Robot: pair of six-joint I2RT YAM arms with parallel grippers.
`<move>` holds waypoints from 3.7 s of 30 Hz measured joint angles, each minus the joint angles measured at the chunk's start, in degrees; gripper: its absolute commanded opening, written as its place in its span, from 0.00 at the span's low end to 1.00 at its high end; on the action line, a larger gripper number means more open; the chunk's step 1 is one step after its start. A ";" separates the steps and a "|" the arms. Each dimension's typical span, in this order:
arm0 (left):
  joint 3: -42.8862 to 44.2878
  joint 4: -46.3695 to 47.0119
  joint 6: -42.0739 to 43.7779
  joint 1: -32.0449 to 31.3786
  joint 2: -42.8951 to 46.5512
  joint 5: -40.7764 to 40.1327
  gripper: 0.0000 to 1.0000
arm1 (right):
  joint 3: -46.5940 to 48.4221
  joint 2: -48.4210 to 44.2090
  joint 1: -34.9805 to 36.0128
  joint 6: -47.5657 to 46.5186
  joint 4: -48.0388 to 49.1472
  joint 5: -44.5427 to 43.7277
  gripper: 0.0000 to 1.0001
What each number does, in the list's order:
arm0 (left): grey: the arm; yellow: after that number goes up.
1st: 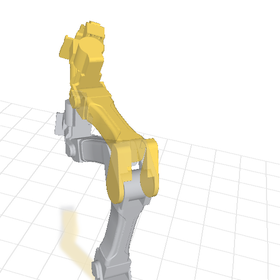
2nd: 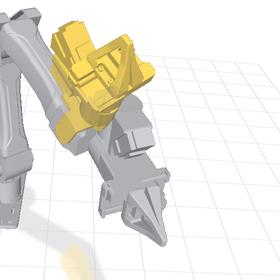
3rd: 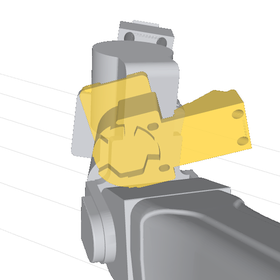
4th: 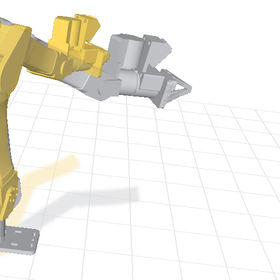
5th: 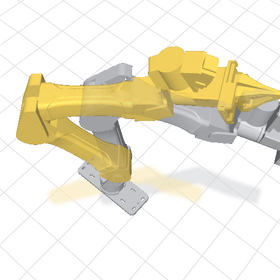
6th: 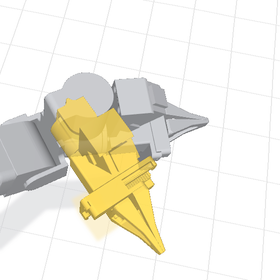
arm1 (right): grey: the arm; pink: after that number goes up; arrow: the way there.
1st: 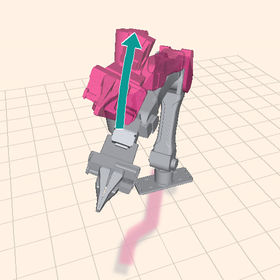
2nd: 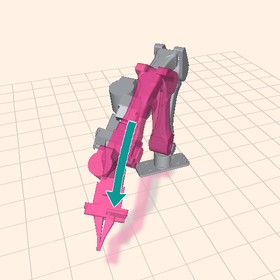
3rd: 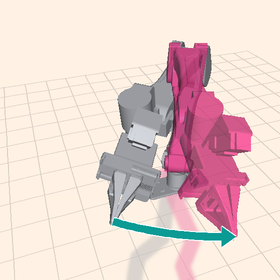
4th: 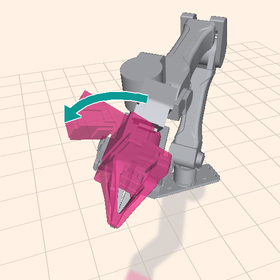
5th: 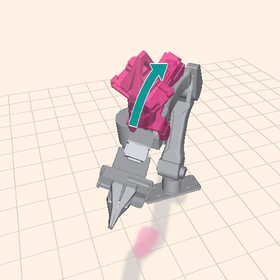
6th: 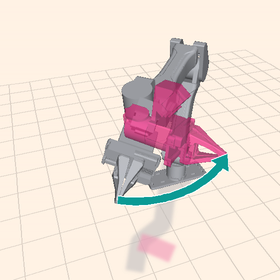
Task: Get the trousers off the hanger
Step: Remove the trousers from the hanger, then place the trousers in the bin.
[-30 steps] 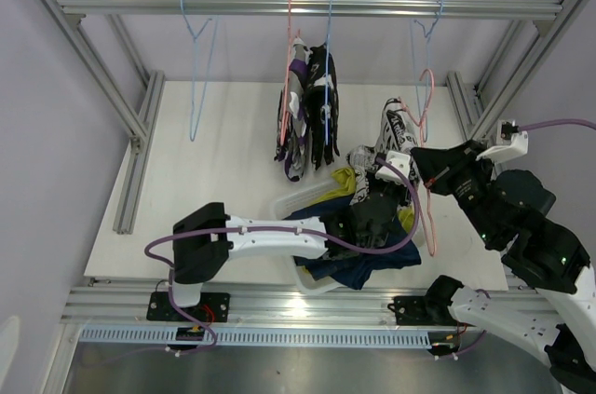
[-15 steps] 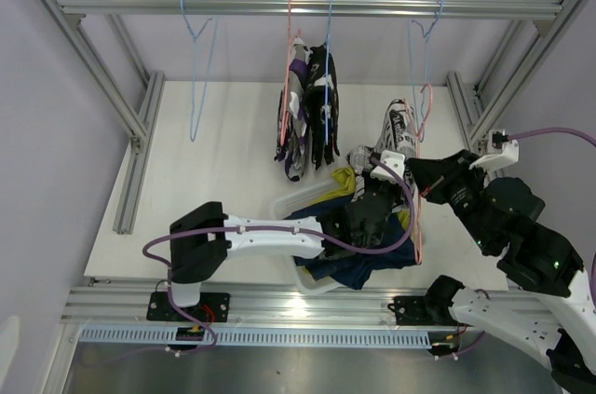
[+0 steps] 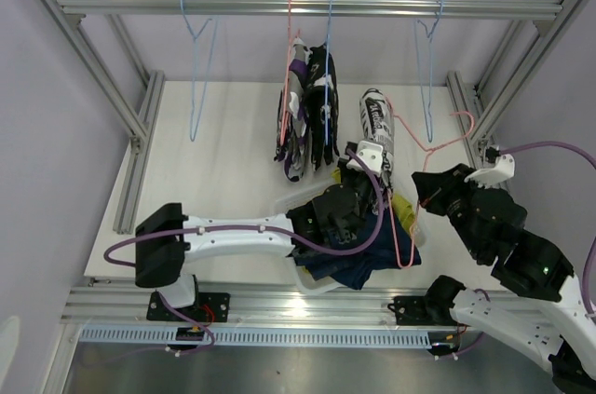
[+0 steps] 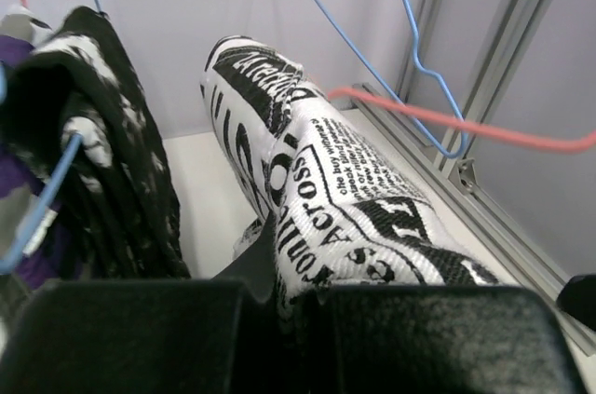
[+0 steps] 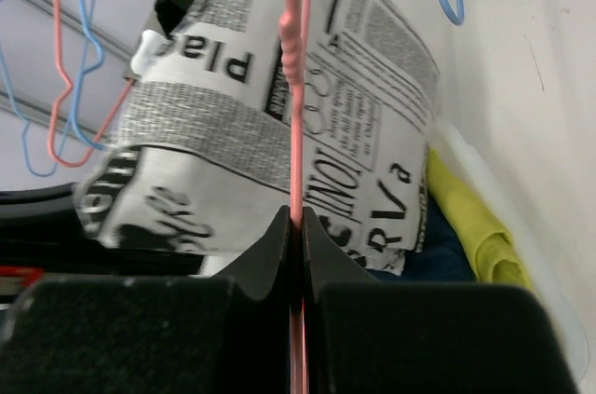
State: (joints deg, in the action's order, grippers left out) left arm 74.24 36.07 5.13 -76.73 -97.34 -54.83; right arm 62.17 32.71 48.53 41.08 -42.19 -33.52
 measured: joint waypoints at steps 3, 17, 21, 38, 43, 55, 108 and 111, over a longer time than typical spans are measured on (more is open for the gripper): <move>-0.83 -0.28 1.42 0.00 2.62 -0.04 0.01 | -1.51 -0.07 0.02 0.50 -0.37 -0.44 0.00; -1.18 -2.71 6.49 -2.86 12.72 0.00 0.00 | -6.51 -0.63 0.04 1.84 -0.42 -1.16 0.00; -1.77 -4.66 6.54 -4.07 17.33 0.02 0.01 | -6.99 -1.40 0.04 1.90 -0.59 -1.40 0.00; -14.43 -14.64 5.51 -6.12 45.64 -0.74 0.00 | -8.81 -2.29 0.04 1.70 -0.76 -2.36 0.00; -22.03 -18.18 3.26 -6.19 52.52 -2.10 0.01 | -8.79 -2.32 0.04 1.22 -0.85 -2.97 0.00; -30.21 -25.99 -3.32 -6.27 57.37 -5.27 0.00 | -8.59 -3.65 0.02 0.42 -2.64 -3.80 0.00; -1.68 -27.06 -15.10 -17.59 12.74 3.39 0.99 | 3.39 -9.11 0.52 -2.32 -10.69 -8.96 0.00; -2.19 -27.19 -15.10 -17.27 17.44 2.19 1.00 | 4.31 -9.62 0.83 -2.34 -10.78 -9.35 0.00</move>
State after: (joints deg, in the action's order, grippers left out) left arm 72.05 8.88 -9.98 -94.00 -79.90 -52.64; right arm 66.48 23.09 49.36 38.74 -52.97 -42.87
